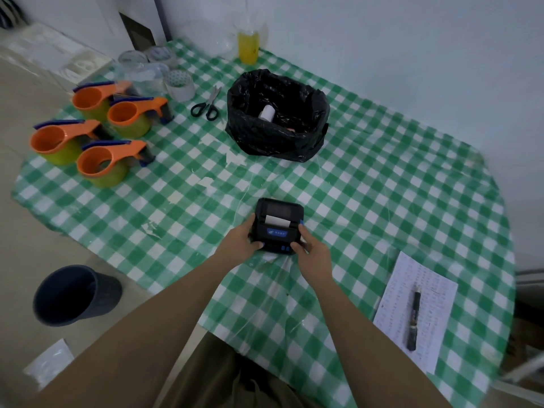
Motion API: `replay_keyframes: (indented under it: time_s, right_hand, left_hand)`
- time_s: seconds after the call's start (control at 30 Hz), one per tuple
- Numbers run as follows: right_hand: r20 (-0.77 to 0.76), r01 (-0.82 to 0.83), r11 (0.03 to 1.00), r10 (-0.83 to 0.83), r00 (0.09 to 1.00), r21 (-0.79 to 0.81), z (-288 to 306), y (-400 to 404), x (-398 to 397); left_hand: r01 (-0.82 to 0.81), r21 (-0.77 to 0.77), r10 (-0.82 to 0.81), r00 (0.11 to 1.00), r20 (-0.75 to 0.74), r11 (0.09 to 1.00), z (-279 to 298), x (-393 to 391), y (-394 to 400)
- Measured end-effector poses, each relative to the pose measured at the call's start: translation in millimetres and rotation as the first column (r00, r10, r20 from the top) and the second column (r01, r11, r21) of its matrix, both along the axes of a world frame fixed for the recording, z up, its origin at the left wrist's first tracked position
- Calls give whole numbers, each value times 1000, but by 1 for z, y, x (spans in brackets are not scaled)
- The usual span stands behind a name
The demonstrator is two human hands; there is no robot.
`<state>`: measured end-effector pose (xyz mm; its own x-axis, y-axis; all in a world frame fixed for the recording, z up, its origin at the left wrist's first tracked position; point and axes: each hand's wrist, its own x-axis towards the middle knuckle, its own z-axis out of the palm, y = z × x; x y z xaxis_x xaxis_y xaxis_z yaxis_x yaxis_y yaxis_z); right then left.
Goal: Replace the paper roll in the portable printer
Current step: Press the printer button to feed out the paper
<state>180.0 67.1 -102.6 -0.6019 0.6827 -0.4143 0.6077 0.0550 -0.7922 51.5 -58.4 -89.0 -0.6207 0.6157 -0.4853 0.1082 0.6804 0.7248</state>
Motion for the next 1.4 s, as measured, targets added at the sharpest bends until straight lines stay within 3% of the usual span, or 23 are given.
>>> replay_keyframes:
  time_s: [0.17,1.1,1.4]
  right_hand:
    - [58,-83,996,80,995,43,-2,5,0]
    - [20,-55,997,54,998,57,4,-1,1]
    - [-88,79,993,-87,992,-93,-1,-7,6]
  left_hand:
    - [-39,33,37,997,68,999,3,-3,1]
    - [-63,43,59,994,86,997,4,-5,2]
    - [-217,41,210,969,130,975,-1,-12,6]
